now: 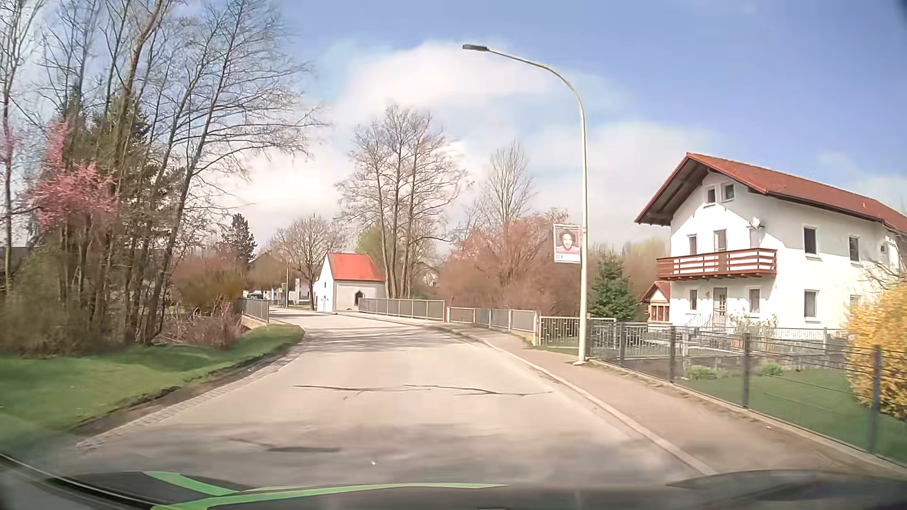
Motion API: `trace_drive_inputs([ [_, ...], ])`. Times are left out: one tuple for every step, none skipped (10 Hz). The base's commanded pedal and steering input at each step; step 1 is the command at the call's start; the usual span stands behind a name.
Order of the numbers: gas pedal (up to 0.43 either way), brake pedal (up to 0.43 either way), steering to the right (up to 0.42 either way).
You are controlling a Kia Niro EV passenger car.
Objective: Follow the waypoints while adhering to traffic rules and regulations
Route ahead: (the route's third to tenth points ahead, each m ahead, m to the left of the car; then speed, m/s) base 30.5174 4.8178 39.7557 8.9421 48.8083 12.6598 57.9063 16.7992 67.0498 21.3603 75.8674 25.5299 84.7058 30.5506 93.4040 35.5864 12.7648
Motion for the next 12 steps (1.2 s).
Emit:
trace_drive_inputs([
  [0.169,0.000,-0.022],
  [0.169,0.000,-0.028],
  [0.169,0.000,-0.029],
  [0.157,0.000,-0.029],
  [0.130,0.000,-0.029],
  [0.047,0.000,-0.031],
  [0.000,0.000,-0.034],
  [0.000,0.000,-0.043],
  [0.000,0.000,-0.049],
  [0.000,0.000,-0.052],
  [0.000,0.000,-0.053],
  [0.000,0.000,-0.054],
])
